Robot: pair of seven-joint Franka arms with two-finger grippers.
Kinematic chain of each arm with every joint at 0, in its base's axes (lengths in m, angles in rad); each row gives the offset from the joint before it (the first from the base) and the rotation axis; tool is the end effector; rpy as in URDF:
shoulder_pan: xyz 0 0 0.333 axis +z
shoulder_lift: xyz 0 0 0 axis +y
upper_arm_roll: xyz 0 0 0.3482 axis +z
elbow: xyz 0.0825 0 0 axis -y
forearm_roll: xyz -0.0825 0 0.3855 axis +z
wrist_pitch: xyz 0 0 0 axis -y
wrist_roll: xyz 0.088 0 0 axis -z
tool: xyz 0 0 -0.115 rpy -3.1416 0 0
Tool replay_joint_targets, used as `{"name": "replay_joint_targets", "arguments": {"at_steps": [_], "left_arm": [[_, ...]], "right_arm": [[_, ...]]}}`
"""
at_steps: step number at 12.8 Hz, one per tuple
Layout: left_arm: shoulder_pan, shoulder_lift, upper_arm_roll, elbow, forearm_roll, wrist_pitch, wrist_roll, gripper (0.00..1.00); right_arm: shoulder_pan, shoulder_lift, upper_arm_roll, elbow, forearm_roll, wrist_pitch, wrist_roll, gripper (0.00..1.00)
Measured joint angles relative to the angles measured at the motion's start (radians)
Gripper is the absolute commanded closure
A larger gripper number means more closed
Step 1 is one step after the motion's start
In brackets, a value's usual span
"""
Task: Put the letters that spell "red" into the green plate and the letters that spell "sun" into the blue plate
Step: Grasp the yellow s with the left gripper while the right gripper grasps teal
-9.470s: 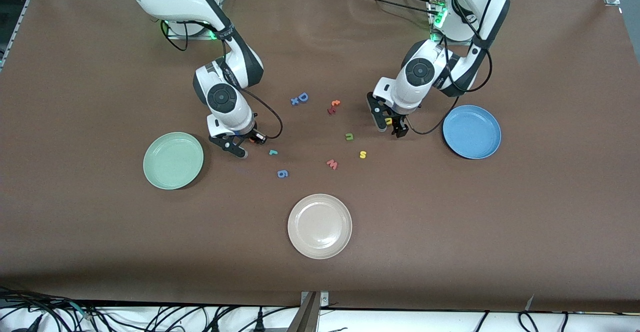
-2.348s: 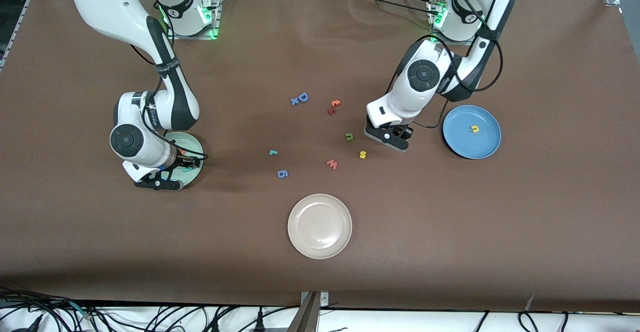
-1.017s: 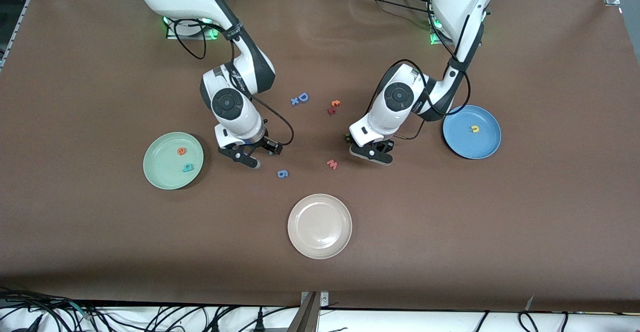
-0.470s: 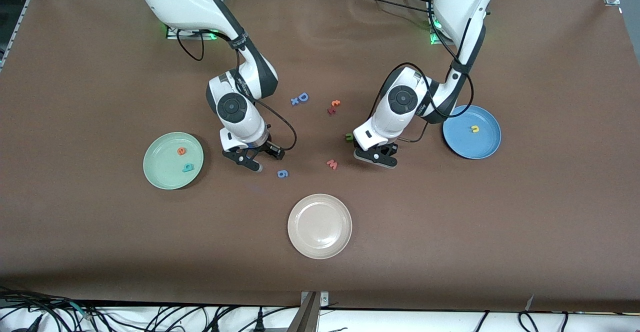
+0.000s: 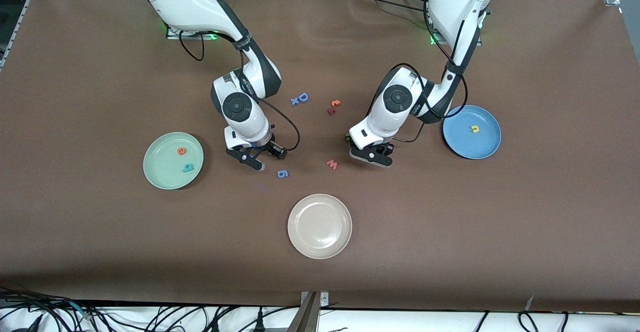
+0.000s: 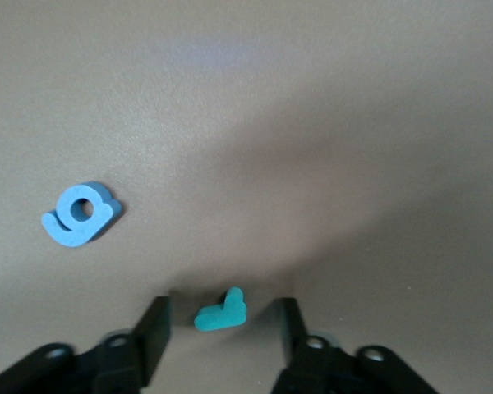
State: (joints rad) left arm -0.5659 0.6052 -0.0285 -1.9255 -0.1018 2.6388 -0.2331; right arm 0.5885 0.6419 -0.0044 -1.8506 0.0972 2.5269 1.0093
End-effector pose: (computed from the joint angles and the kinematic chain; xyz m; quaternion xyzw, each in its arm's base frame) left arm 0.5441 -0.3637 0.1992 0.9889 -0.1337 0.0352 0.0535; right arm 0.5551 0.3665 0.1934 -0.9681 0.2486 0.0075 0.0315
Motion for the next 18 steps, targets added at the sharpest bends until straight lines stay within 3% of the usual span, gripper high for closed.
{"name": "replay_joint_targets", "arguments": {"at_steps": [3, 7, 9, 14, 18], "left_arm": [[0.000, 0.005, 0.001, 0.007, 0.000, 0.000, 0.000, 0.46], [-0.003, 0.019, 0.002, 0.015, 0.000, 0.001, 0.000, 0.46], [-0.006, 0.024, 0.003, 0.015, 0.000, 0.006, 0.000, 0.47], [-0.013, 0.027, 0.008, 0.017, 0.000, 0.018, 0.002, 0.77], [-0.014, 0.027, 0.010, 0.019, 0.000, 0.019, 0.003, 0.87]], "right_arm": [[0.001, 0.001, -0.001, 0.000, 0.000, 0.003, 0.005, 0.58], [0.001, 0.000, -0.001, 0.000, 0.000, 0.003, 0.006, 0.78], [0.002, -0.001, -0.002, 0.000, 0.000, 0.004, 0.006, 0.80], [0.002, -0.002, -0.003, 0.001, 0.000, 0.003, 0.006, 0.84], [0.001, -0.016, -0.044, 0.027, -0.003, -0.057, -0.056, 0.84]]}}
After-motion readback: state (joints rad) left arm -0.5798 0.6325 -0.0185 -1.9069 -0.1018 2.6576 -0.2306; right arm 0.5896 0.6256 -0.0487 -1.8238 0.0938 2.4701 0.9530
